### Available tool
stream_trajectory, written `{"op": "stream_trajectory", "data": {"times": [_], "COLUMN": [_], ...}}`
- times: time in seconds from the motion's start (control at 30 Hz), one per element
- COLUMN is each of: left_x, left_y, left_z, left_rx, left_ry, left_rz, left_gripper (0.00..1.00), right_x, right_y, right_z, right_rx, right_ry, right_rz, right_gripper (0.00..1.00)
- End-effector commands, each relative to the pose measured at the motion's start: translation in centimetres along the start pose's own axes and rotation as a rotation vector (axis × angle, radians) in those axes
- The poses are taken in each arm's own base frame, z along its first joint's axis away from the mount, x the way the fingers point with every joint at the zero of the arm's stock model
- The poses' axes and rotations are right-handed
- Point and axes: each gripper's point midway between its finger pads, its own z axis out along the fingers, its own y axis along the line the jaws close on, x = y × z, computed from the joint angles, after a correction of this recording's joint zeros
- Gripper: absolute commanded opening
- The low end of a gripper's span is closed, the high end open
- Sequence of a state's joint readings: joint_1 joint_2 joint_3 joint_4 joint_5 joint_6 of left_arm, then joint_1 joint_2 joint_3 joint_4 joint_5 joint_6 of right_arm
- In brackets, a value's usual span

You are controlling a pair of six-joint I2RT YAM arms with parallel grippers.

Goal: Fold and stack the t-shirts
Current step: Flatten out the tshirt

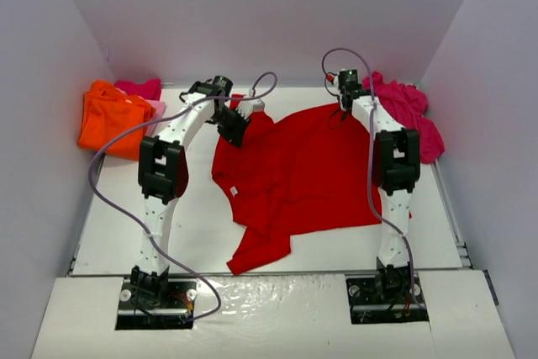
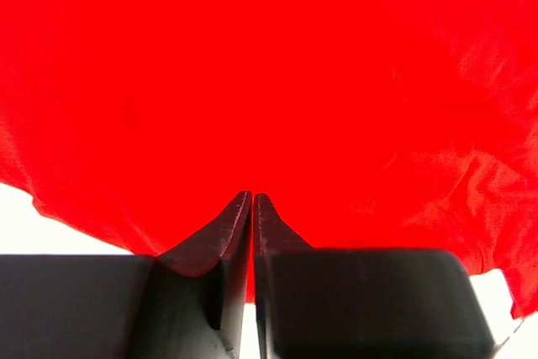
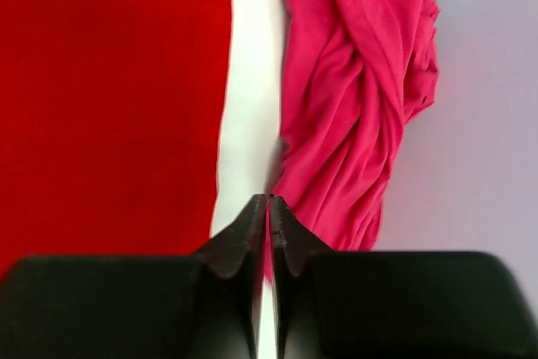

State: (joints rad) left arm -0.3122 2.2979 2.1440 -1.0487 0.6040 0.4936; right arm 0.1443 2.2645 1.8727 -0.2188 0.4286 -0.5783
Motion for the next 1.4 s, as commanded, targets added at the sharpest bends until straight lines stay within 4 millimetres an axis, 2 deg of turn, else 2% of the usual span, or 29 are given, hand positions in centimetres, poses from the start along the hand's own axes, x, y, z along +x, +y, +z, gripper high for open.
{"op": "stream_trajectory", "data": {"times": [0.0, 0.13, 0.37, 0.5, 0.63, 0.77, 0.9, 1.0, 1.2, 1.3, 1.37], "left_x": [-0.5, 0.1, 1.9, 3.1, 4.9, 6.1, 8.3, 9.4, 11.8, 11.9, 11.1], "left_y": [-0.5, -0.1, 0.8, 1.5, 2.8, 4.9, 9.0, 10.9, 14.5, 16.5, 16.8], "left_z": [-2.0, -1.2, 0.4, 0.8, 0.6, -0.7, -3.3, -4.1, -4.3, -4.6, -5.2], "left_rx": [-0.001, 0.006, 0.014, 0.009, 0.011, -0.007, -0.084, -0.124, -0.210, -0.273, -0.286], "left_ry": [-0.016, 0.011, 0.085, 0.126, 0.173, 0.182, 0.167, 0.170, 0.217, 0.214, 0.192], "left_rz": [0.036, 0.025, -0.004, -0.010, -0.042, -0.087, -0.173, -0.202, -0.256, -0.265, -0.255], "left_gripper": [0.00, 0.00, 0.00, 0.00, 0.00, 0.00, 0.00, 0.00, 0.00, 0.00, 0.00], "right_x": [-2.0, 0.0, 3.7, 5.6, 8.0, 10.2, 12.3, 13.5, 16.9, 16.6, 15.7], "right_y": [-1.0, 3.1, 9.4, 11.6, 12.9, 13.8, 14.8, 16.2, 18.3, 19.5, 19.8], "right_z": [-7.0, -8.9, -10.1, -10.4, -10.7, -10.9, -11.2, -11.5, -11.9, -12.1, -12.1], "right_rx": [-0.102, -0.292, -0.511, -0.589, -0.637, -0.670, -0.708, -0.761, -0.819, -0.848, -0.829], "right_ry": [-0.113, -0.074, 0.050, 0.112, 0.187, 0.249, 0.307, 0.335, 0.439, 0.430, 0.417], "right_rz": [0.031, -0.005, -0.107, -0.152, -0.210, -0.251, -0.305, -0.322, -0.390, -0.392, -0.385], "right_gripper": [0.00, 0.00, 0.00, 0.00, 0.00, 0.00, 0.00, 0.00, 0.01, 0.00, 0.00]}}
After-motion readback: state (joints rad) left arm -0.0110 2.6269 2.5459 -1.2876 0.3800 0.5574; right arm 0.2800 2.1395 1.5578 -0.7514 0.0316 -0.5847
